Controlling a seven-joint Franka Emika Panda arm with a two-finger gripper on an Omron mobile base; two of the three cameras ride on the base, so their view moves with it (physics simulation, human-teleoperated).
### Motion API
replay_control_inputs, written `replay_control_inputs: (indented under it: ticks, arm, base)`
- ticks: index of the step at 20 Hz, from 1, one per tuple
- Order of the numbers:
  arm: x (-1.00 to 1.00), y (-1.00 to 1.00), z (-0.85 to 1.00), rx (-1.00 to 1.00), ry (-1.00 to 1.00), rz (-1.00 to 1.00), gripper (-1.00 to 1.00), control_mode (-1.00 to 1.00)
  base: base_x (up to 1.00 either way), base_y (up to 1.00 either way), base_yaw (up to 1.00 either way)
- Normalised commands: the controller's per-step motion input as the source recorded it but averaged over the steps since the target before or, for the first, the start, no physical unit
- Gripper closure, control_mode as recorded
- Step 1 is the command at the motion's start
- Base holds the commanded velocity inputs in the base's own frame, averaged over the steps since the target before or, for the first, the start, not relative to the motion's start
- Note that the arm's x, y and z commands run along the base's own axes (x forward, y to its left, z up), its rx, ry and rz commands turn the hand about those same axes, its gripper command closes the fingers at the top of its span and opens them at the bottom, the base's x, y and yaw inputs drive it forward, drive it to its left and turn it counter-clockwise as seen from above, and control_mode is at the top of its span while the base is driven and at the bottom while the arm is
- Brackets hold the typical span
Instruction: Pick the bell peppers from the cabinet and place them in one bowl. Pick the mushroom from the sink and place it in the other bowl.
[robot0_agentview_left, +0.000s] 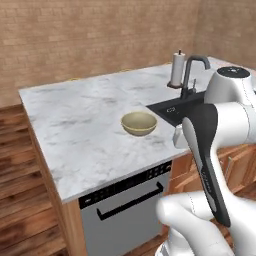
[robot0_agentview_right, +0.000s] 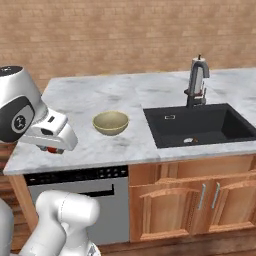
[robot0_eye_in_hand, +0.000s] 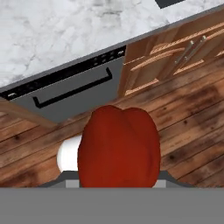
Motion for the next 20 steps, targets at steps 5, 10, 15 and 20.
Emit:
replay_control_inputs:
  ticks: [5, 10, 15, 20]
  arm:
    - [0.0, 0.0, 0.0, 0.0, 0.0, 0.0, 1.0, 1.0]
    - [0.0, 0.0, 0.0, 0.0, 0.0, 0.0, 1.0, 1.0]
    - [0.0, 0.0, 0.0, 0.0, 0.0, 0.0, 1.0, 1.0]
    - [0.0, 0.0, 0.0, 0.0, 0.0, 0.0, 1.0, 1.0]
  base:
    - [0.75, -0.27, 0.26]
    - [0.45, -0.49, 0.2]
    - [0.16, -0.52, 0.15]
    - [0.28, -0.04, 0.1]
